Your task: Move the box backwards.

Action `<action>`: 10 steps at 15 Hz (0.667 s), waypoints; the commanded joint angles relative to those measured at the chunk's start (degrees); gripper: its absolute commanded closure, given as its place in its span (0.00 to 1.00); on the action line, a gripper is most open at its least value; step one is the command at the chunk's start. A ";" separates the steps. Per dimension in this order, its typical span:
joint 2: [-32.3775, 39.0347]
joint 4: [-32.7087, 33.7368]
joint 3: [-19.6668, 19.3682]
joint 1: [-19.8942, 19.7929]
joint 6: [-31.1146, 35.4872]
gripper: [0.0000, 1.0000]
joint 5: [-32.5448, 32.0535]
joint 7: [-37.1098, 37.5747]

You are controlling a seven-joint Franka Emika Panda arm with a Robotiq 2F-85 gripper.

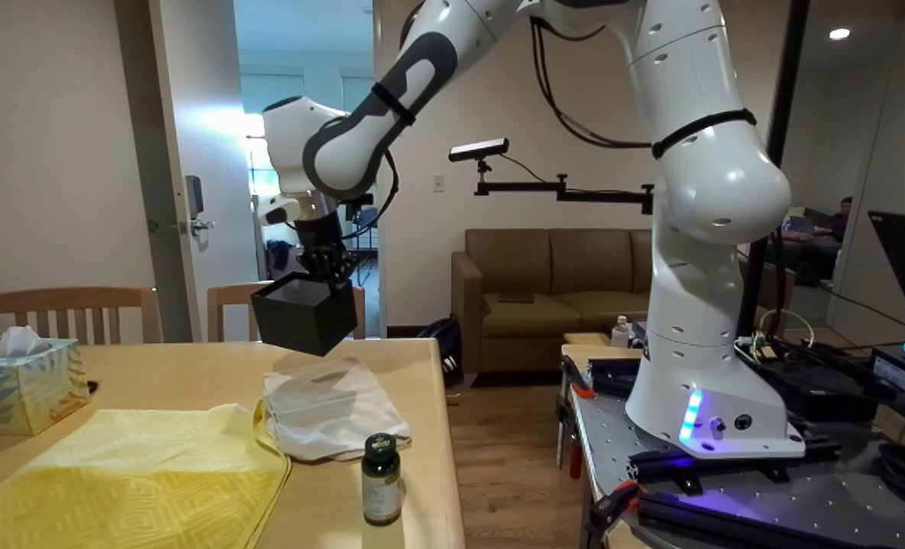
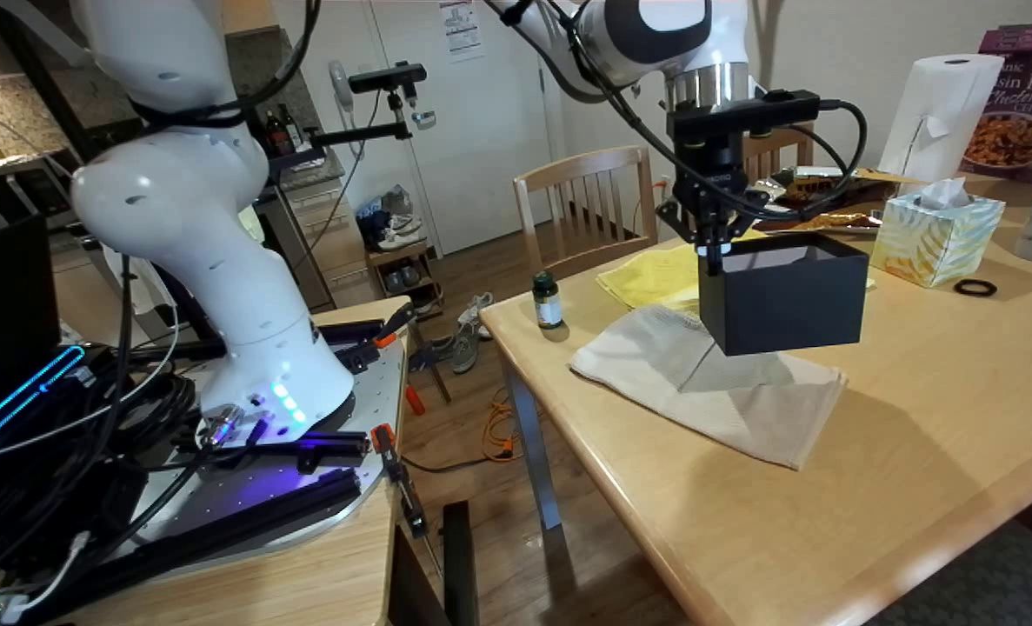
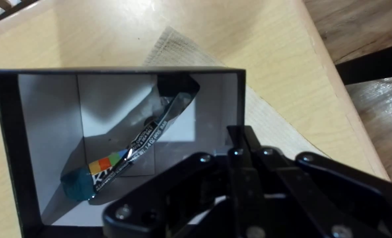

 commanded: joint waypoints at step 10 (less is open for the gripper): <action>3.31 10.07 -1.10 -5.93 -5.99 0.99 19.68 -21.50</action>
